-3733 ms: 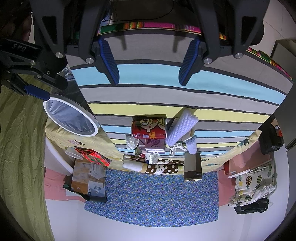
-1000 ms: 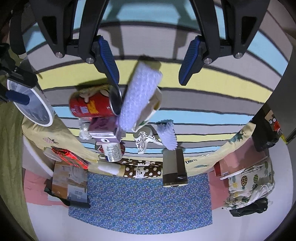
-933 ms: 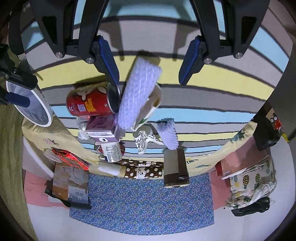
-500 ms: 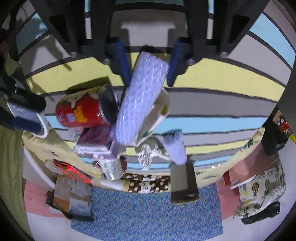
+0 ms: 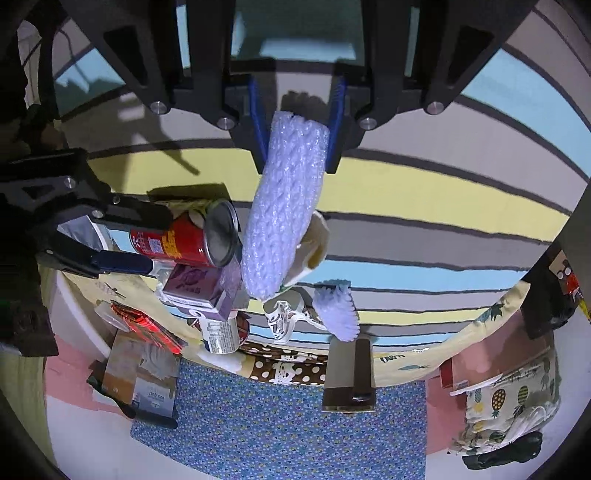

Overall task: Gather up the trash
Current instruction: 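Grasp the white foam mesh sleeve with the left tool while the right tool grasps the red can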

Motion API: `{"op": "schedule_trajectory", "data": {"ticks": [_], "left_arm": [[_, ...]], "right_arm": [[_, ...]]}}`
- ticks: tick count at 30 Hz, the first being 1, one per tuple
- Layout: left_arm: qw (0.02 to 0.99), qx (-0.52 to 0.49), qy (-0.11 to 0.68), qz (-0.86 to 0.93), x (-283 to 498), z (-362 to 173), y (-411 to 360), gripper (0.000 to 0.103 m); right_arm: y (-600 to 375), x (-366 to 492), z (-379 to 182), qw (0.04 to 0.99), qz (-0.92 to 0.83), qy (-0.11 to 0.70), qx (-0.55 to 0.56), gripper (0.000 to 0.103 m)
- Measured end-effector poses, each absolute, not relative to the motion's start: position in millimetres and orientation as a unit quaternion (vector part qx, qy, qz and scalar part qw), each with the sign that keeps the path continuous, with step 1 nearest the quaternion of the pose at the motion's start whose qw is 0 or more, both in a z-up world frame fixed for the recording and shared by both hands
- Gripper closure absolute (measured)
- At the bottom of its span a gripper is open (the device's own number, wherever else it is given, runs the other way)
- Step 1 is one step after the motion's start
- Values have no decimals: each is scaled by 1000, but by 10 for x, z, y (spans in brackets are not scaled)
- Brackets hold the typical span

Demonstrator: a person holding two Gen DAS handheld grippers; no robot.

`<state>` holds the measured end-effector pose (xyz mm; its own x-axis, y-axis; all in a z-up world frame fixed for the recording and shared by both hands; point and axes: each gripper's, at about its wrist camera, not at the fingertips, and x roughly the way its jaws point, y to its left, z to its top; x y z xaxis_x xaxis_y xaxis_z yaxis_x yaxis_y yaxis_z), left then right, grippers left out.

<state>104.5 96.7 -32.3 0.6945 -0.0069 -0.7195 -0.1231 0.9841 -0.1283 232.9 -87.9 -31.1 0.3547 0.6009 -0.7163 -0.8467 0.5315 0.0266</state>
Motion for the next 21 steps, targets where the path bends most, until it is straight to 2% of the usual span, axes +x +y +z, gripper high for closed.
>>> {"op": "schedule_trajectory", "data": {"ticks": [10, 11, 14, 21], "left_arm": [[916, -95, 388, 32, 963, -328, 987, 73], [916, -96, 388, 31, 962, -331, 987, 73], [916, -96, 388, 31, 961, -333, 986, 73], [916, -98, 388, 29, 941, -339, 965, 73]], "right_arm": [[-823, 2306, -317, 785, 479, 353, -173, 22], [-797, 2356, -371, 783, 477, 362, -171, 24], [-747, 2400, -457, 775, 473, 384, -168, 42], [-881, 2207, -420, 786, 455, 394, -141, 42]]}}
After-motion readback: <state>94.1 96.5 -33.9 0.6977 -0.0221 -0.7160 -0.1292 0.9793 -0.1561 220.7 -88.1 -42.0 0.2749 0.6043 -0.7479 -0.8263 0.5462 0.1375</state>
